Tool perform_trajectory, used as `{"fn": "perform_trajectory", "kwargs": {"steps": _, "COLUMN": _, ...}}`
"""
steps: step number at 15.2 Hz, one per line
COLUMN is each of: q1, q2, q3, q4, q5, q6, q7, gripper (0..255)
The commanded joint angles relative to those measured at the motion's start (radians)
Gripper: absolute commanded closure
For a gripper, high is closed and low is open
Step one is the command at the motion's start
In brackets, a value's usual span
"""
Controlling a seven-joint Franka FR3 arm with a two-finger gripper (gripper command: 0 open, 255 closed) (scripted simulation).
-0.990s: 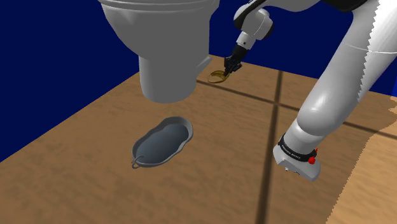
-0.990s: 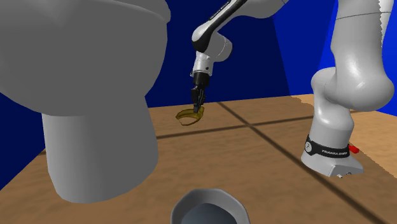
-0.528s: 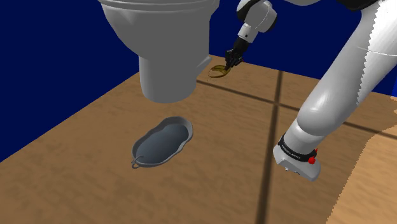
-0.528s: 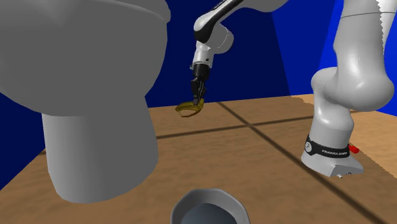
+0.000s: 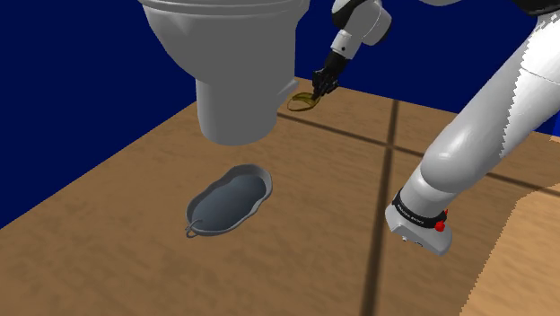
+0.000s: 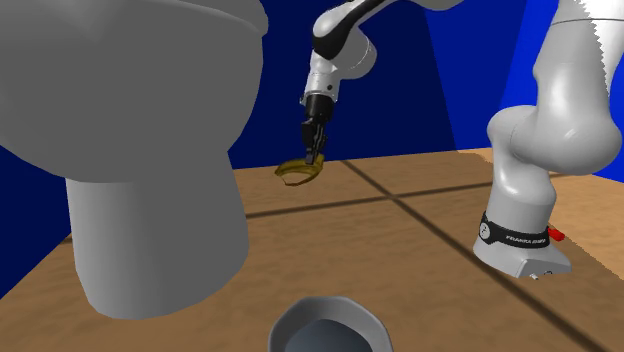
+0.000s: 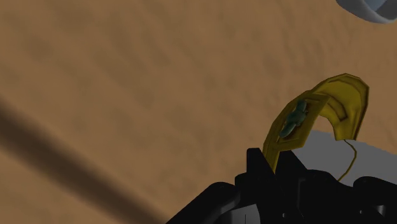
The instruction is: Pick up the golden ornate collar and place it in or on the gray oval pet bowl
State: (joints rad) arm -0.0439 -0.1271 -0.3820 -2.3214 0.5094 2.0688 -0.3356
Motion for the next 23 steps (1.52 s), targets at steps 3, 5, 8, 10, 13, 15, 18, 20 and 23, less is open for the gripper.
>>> {"fn": "perform_trajectory", "kwargs": {"steps": 3, "q1": 0.040, "q2": -0.092, "q3": 0.065, "q4": -0.102, "q5": 0.002, "q6": 0.065, "q7": 0.092, "gripper": 255}}
{"fn": "perform_trajectory", "kwargs": {"steps": 5, "q1": 0.060, "q2": -0.130, "q3": 0.101, "q4": -0.146, "q5": 0.010, "q6": 0.096, "q7": 0.136, "gripper": 255}}
{"fn": "perform_trajectory", "kwargs": {"steps": 8, "q1": 0.092, "q2": -0.180, "q3": 0.156, "q4": -0.203, "q5": 0.028, "q6": 0.141, "q7": 0.202, "gripper": 255}}
{"fn": "perform_trajectory", "kwargs": {"steps": 10, "q1": 0.115, "q2": -0.207, "q3": 0.195, "q4": -0.235, "q5": 0.044, "q6": 0.170, "q7": 0.246, "gripper": 255}}
{"fn": "perform_trajectory", "kwargs": {"steps": 13, "q1": 0.154, "q2": -0.240, "q3": 0.254, "q4": -0.274, "q5": 0.073, "q6": 0.213, "q7": 0.312, "gripper": 255}}
{"fn": "perform_trajectory", "kwargs": {"steps": 15, "q1": 0.181, "q2": -0.255, "q3": 0.295, "q4": -0.293, "q5": 0.095, "q6": 0.242, "q7": 0.357, "gripper": 255}}
{"fn": "perform_trajectory", "kwargs": {"steps": 18, "q1": 0.224, "q2": -0.267, "q3": 0.358, "q4": -0.312, "q5": 0.129, "q6": 0.286, "q7": 0.424, "gripper": 255}}
{"fn": "perform_trajectory", "kwargs": {"steps": 20, "q1": 0.253, "q2": -0.268, "q3": 0.400, "q4": -0.318, "q5": 0.151, "q6": 0.315, "q7": 0.469, "gripper": 255}}
{"fn": "perform_trajectory", "kwargs": {"steps": 23, "q1": 0.295, "q2": -0.260, "q3": 0.463, "q4": -0.316, "q5": 0.182, "q6": 0.360, "q7": 0.538, "gripper": 255}}
